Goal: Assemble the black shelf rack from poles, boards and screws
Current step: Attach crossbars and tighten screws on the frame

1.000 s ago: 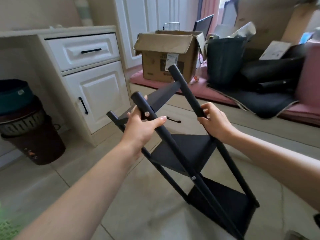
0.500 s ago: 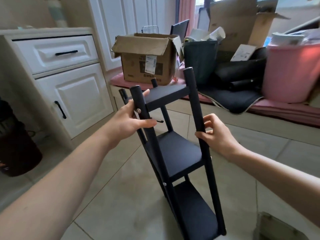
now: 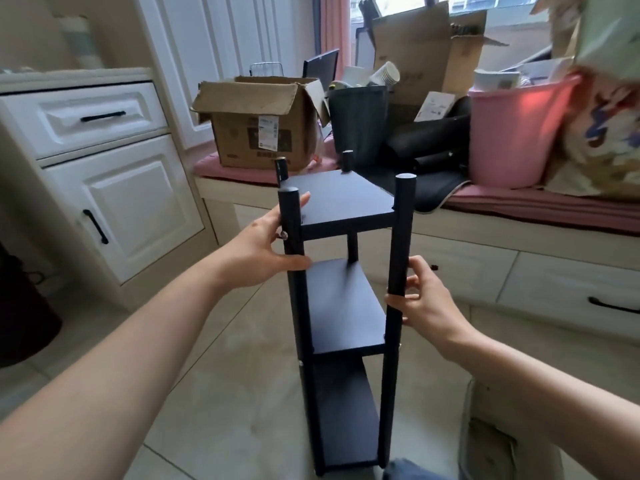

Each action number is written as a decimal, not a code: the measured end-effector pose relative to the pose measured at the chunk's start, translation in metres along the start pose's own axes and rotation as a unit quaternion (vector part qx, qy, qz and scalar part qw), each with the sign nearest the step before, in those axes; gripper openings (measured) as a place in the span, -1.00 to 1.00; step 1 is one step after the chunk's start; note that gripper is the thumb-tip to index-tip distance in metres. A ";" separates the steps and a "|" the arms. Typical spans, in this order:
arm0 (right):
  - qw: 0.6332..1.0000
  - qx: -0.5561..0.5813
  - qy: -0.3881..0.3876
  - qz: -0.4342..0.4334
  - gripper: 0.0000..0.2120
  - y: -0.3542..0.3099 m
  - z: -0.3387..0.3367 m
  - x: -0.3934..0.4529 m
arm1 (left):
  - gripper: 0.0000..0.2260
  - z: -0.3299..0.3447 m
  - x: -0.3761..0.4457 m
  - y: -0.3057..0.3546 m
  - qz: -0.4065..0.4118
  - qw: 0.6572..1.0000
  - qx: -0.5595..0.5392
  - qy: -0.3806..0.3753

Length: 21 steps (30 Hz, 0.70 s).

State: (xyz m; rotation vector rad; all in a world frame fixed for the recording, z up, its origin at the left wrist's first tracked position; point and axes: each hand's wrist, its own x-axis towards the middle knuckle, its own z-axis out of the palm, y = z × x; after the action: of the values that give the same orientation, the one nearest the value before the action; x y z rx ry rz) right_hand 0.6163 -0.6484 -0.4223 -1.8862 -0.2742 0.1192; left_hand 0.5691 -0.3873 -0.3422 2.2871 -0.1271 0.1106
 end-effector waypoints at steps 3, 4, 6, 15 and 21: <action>1.000 0.007 0.003 0.007 -0.69 0.005 0.002 -0.015 | -0.17 0.012 -0.011 -0.001 -0.015 0.998 0.013 0.052; 1.000 0.006 0.001 0.008 -0.70 0.006 0.003 -0.019 | -0.21 0.017 -0.016 -0.001 -0.015 0.997 0.010 0.071; 1.000 0.004 -0.005 0.014 -0.72 0.009 0.007 -0.026 | -0.31 0.026 -0.025 0.000 -0.011 0.994 0.007 0.108; 0.999 -0.028 -0.038 0.026 -0.80 0.003 0.010 -0.038 | -0.50 0.054 -0.045 0.000 -0.049 0.966 -0.033 0.251; 0.995 -0.055 -0.079 0.025 -0.80 -0.001 0.023 -0.043 | -0.52 0.069 -0.052 -0.009 -0.095 0.931 -0.048 0.350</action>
State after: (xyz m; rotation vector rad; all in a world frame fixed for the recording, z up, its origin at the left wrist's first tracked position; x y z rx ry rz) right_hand 0.5700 -0.6380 -0.4314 -1.9970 -0.3470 0.2948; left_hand 0.5214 -0.4301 -0.4009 2.0181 0.4495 0.7856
